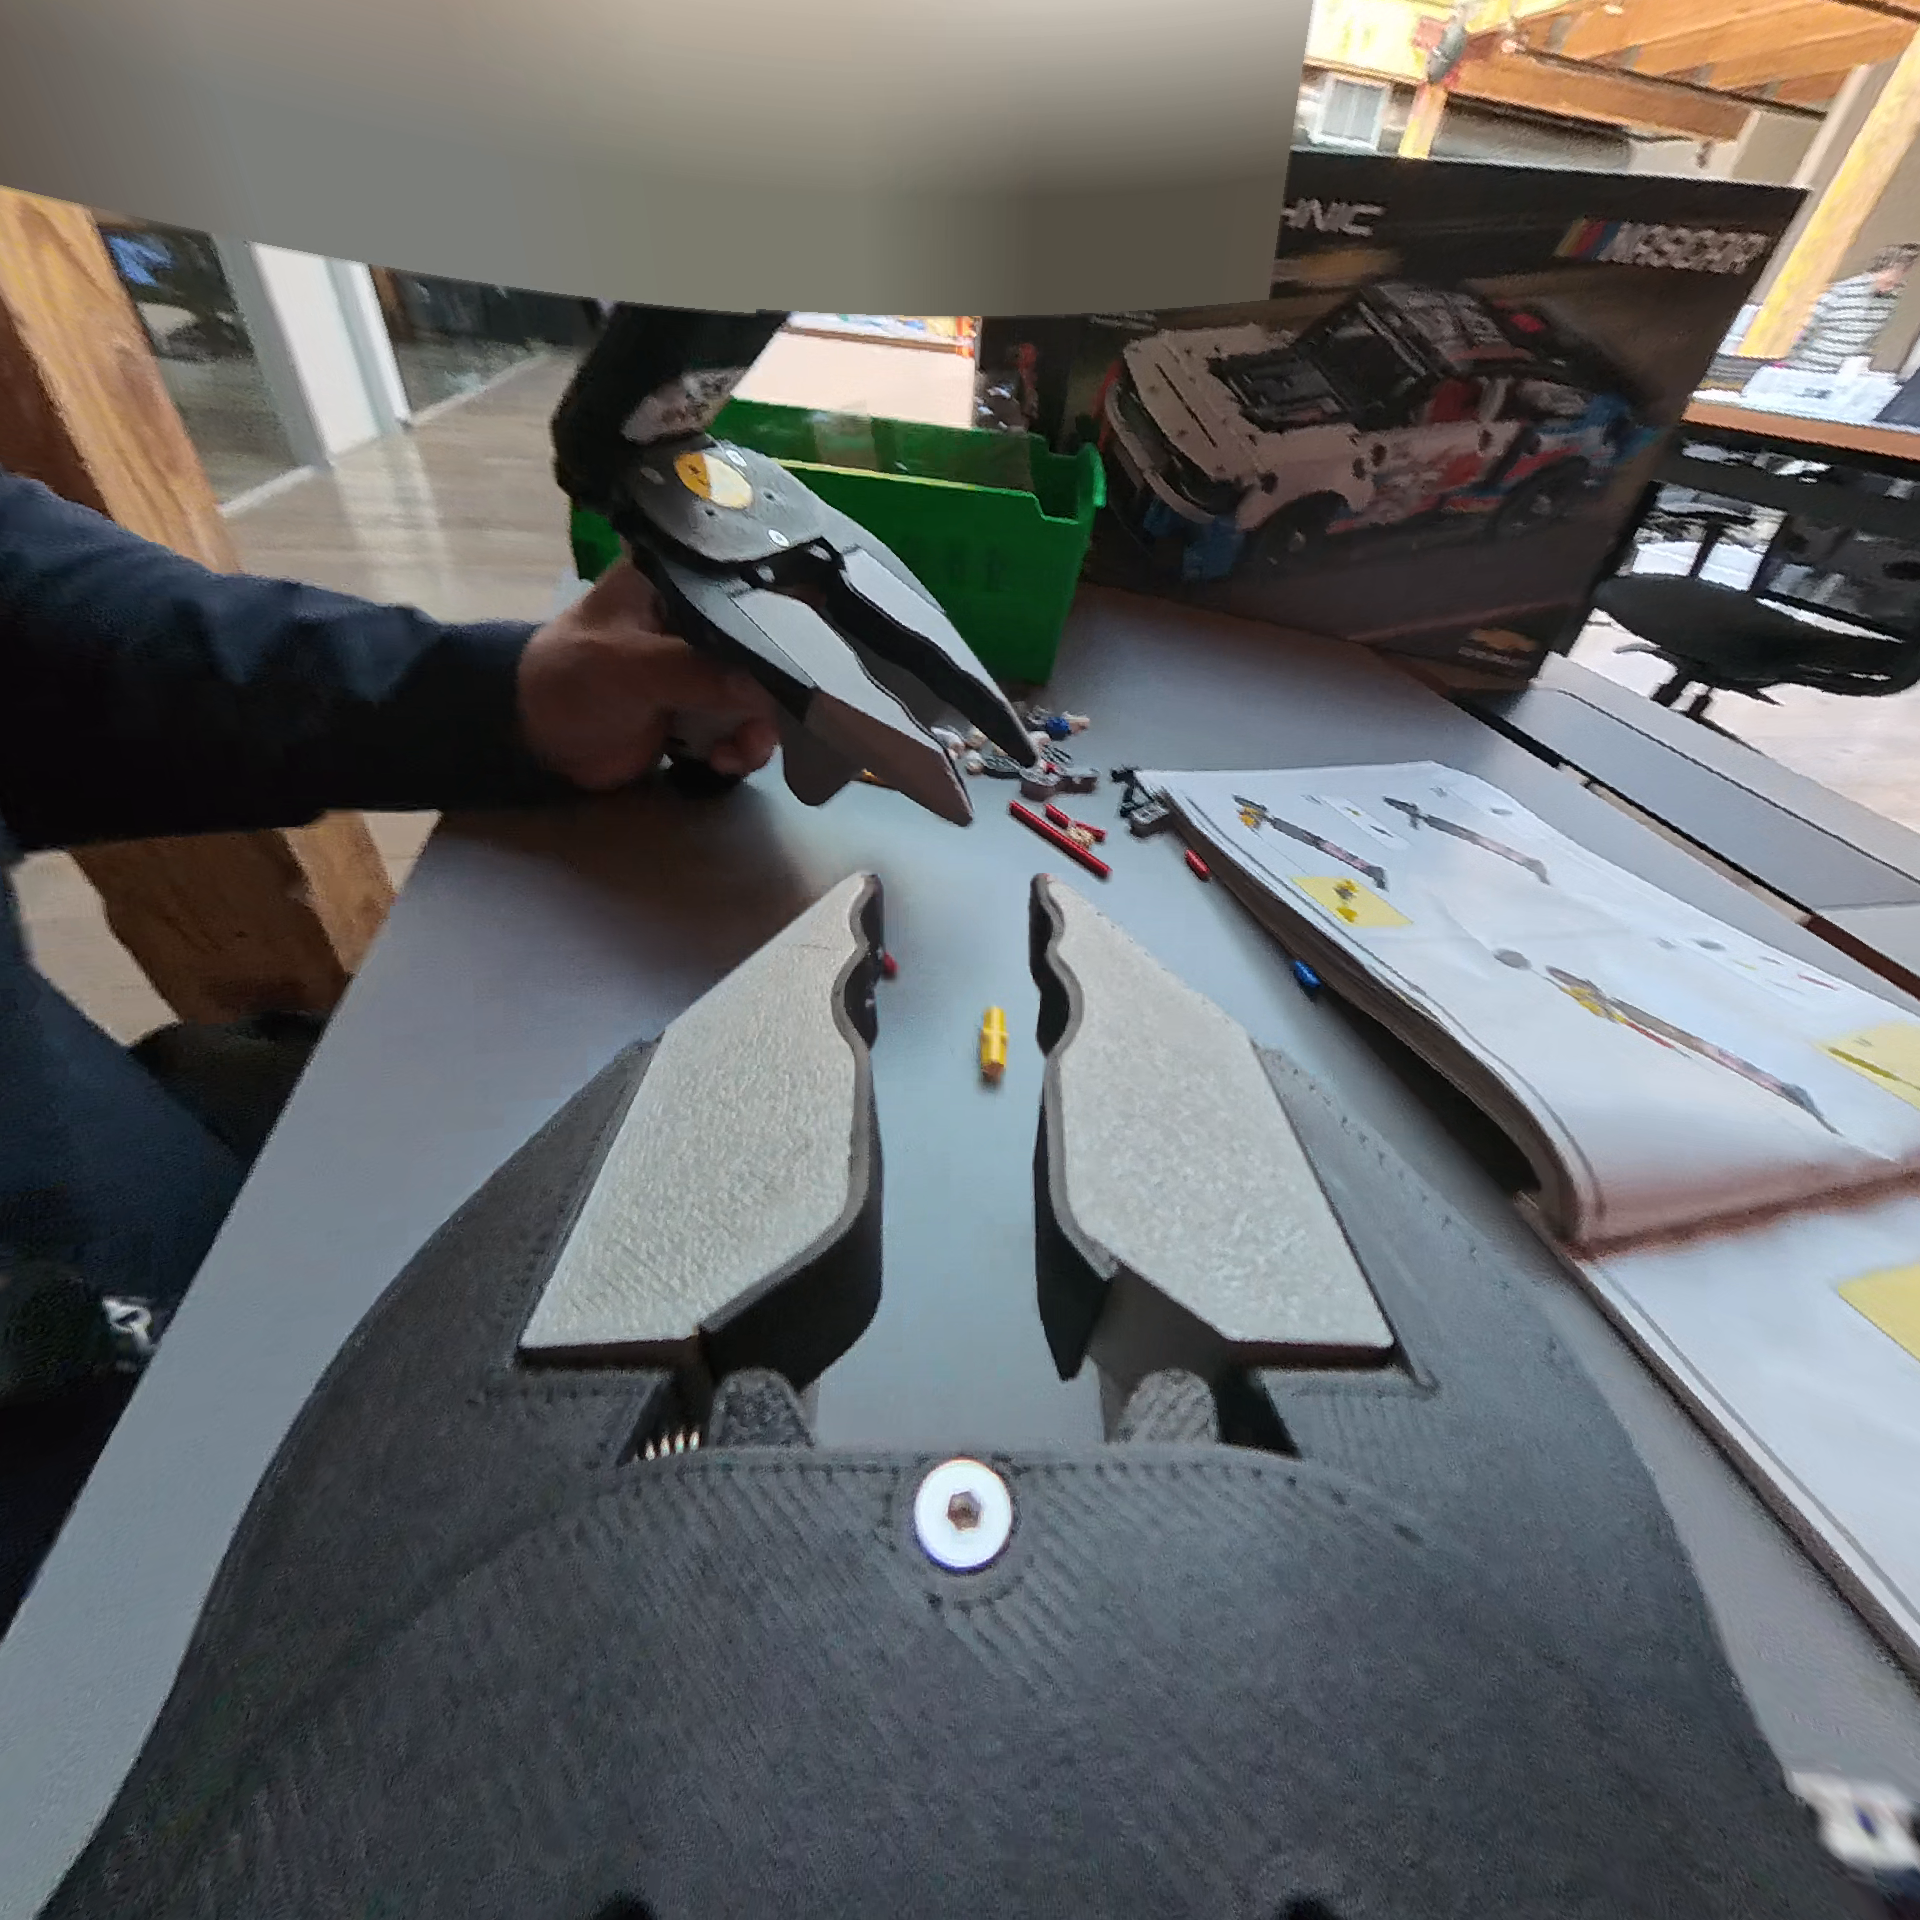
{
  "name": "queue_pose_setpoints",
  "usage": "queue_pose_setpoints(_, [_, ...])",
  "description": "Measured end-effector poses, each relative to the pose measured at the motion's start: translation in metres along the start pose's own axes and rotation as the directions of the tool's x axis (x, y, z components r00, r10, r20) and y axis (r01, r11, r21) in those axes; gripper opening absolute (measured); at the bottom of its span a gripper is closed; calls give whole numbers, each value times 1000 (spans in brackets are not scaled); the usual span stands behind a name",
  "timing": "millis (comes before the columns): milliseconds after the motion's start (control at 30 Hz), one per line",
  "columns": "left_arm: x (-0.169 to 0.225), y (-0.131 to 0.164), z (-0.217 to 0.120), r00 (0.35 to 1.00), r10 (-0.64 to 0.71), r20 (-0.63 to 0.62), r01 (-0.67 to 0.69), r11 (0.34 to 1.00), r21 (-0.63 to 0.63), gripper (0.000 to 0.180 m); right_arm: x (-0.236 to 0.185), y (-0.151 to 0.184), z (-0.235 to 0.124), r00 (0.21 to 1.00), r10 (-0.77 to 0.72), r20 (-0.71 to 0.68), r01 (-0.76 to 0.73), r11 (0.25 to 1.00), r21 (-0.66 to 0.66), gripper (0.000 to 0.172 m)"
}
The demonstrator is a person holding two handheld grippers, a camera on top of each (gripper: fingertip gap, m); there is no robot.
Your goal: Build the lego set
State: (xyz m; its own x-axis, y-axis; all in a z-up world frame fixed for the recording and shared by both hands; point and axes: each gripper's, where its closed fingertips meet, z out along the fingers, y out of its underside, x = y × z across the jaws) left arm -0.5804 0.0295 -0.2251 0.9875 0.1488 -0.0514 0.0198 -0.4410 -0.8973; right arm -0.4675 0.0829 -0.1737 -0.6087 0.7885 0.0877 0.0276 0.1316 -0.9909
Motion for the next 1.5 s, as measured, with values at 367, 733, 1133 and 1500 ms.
queue_pose_setpoints(367, [3, 21, 12, 989, 141, 48, -132, 978, -160, 25, 31, -11, 4, 942, 335, 32, -336, 930, 148, 14])
queue_pose_setpoints(733, [13, -4, -5, 966, 237, 104, -241, 970, 24, 11, 25, 2, 9, 988, 152, -16, -152, 988, 0, 19])
queue_pose_setpoints(1133, [27, -7, -8, 993, 97, -70, -92, 993, 72, 41, 19, 33, 15, 988, -81, -131, 49, 971, -233, 21])
queue_pose_setpoints(1500, [47, 5, -2, 969, 71, -238, -79, 997, -22, 47, 21, 27, 8, 988, 146, -41, -151, 976, -160, 19])
